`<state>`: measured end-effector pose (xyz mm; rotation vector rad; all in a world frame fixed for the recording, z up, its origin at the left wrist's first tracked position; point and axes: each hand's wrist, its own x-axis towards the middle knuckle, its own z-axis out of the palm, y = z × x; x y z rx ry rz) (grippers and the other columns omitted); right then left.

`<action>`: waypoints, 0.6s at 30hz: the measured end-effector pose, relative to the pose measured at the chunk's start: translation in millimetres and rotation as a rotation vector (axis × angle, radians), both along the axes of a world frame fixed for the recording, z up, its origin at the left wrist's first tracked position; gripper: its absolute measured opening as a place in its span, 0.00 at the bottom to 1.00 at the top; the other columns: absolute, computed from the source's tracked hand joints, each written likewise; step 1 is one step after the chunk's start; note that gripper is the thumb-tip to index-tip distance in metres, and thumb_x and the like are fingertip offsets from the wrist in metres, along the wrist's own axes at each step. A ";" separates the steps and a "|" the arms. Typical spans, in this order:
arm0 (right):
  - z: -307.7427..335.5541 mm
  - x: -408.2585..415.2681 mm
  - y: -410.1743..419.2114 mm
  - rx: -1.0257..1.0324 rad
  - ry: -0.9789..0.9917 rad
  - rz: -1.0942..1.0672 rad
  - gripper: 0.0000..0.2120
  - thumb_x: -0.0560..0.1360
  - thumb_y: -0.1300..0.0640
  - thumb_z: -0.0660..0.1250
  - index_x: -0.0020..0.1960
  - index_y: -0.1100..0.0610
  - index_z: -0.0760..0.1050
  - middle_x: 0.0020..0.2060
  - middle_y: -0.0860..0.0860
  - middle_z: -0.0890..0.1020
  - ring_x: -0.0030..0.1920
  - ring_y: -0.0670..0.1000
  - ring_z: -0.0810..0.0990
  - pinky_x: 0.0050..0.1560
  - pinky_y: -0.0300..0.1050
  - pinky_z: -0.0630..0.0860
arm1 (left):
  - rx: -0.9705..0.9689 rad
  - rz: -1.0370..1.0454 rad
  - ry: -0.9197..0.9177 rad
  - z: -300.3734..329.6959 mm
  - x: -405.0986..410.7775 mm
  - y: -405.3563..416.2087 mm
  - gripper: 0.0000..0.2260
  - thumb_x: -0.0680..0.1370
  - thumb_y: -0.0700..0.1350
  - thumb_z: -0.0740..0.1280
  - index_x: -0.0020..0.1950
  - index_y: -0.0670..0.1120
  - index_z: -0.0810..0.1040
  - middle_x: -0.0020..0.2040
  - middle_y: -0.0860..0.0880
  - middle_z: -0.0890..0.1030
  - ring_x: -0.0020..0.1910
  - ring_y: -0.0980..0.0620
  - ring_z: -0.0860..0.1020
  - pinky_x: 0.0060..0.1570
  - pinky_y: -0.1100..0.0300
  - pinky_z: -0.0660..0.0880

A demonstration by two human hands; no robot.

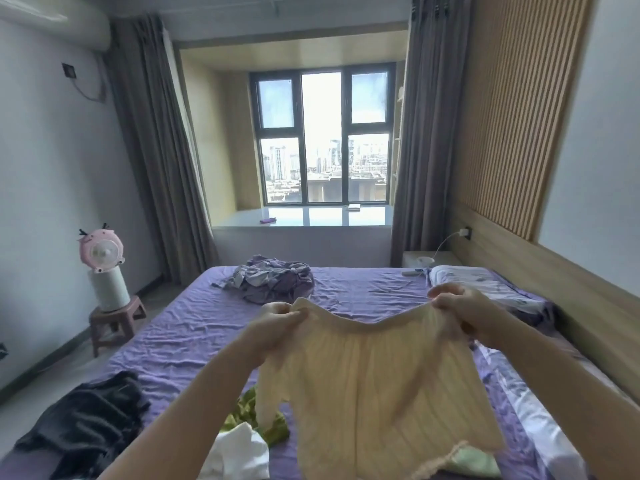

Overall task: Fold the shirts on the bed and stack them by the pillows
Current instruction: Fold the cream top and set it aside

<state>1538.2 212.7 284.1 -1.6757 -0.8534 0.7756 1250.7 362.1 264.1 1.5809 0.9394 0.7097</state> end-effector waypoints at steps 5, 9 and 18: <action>18.1 -54.5 6.5 0.077 0.062 0.252 0.06 0.73 0.67 0.66 0.47 0.61 0.79 0.38 0.56 0.79 0.36 0.50 0.80 0.33 0.42 0.78 | 0.081 0.000 -0.041 -2.2 30.6 -18.5 0.08 0.76 0.40 0.68 0.50 0.36 0.78 0.40 0.44 0.77 0.39 0.51 0.75 0.39 0.58 0.72; 29.5 -89.4 14.8 0.094 -0.240 0.397 0.10 0.72 0.70 0.65 0.50 0.60 0.77 0.38 0.54 0.82 0.37 0.49 0.82 0.38 0.39 0.80 | 0.094 -0.064 -0.152 5.4 42.1 -25.4 0.10 0.76 0.39 0.67 0.51 0.32 0.77 0.40 0.43 0.74 0.39 0.51 0.71 0.36 0.61 0.69; 33.5 -99.0 39.3 0.197 -0.611 0.254 0.08 0.68 0.50 0.75 0.35 0.50 0.78 0.32 0.49 0.73 0.33 0.44 0.70 0.38 0.39 0.67 | -0.041 -0.210 -0.265 21.3 44.0 -27.4 0.07 0.76 0.43 0.66 0.43 0.46 0.83 0.36 0.52 0.82 0.40 0.56 0.79 0.42 0.64 0.75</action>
